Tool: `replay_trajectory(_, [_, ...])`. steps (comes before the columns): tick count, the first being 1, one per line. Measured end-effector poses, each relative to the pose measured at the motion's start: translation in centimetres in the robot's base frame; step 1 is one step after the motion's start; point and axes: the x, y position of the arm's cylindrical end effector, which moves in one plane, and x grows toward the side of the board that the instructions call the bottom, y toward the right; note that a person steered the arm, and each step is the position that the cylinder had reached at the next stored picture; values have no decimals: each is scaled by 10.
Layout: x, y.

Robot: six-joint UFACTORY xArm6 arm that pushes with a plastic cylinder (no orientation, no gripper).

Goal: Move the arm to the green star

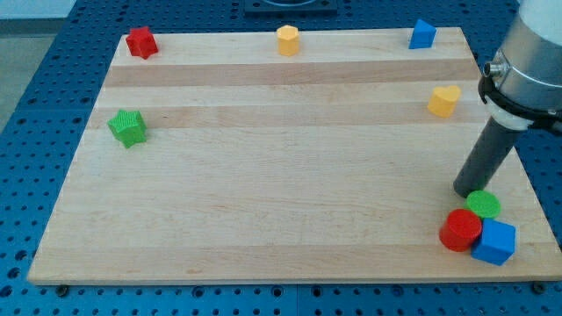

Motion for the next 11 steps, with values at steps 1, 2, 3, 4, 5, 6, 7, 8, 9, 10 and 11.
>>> replay_trajectory(1, [-10,-2])
replay_trajectory(2, [-15,-76])
replay_trajectory(3, [0,-214])
replay_trajectory(4, [-1,-366])
replay_trajectory(5, [-30,-496])
replay_trajectory(6, [-63,-518])
replay_trajectory(7, [-120,-508])
replay_trajectory(8, [-151,-490])
replay_trajectory(9, [-141,-483])
replay_trajectory(10, [-118,-478])
replay_trajectory(11, [-91,-447])
